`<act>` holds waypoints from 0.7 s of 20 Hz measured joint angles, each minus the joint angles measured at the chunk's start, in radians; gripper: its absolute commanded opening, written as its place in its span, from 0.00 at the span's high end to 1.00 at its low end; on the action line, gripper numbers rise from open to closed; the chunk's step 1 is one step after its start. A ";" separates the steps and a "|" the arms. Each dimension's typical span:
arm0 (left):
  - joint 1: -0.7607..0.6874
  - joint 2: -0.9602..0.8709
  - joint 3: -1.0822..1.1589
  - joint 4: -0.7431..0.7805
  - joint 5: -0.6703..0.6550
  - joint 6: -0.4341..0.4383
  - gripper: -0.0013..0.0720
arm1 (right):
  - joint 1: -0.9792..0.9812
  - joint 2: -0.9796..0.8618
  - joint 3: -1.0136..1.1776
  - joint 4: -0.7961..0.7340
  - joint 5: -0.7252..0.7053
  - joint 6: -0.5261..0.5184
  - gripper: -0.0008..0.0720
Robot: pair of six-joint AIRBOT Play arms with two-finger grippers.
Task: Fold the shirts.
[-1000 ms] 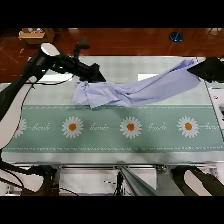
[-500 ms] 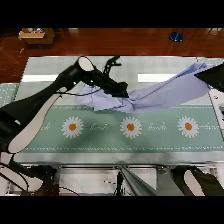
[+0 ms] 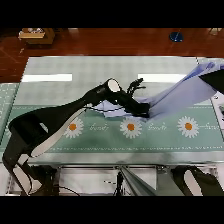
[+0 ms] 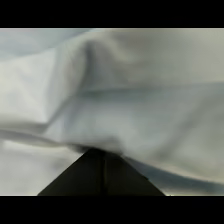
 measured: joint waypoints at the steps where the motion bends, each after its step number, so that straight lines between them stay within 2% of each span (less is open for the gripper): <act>1: 0.012 0.002 0.000 -0.005 0.011 0.003 0.95 | 0.000 0.002 0.000 -0.005 0.002 0.002 0.96; 5: 0.163 0.065 0.000 0.068 -0.006 0.003 0.95 | 0.000 0.006 0.000 -0.045 0.000 0.004 0.96; 10: 0.492 0.238 0.000 0.221 -0.098 -0.001 0.95 | 0.032 -0.044 0.000 -0.065 -0.005 0.005 0.96; 14: 0.746 0.402 0.000 0.269 -0.161 0.018 0.95 | 0.176 -0.153 0.000 -0.077 -0.084 0.006 0.96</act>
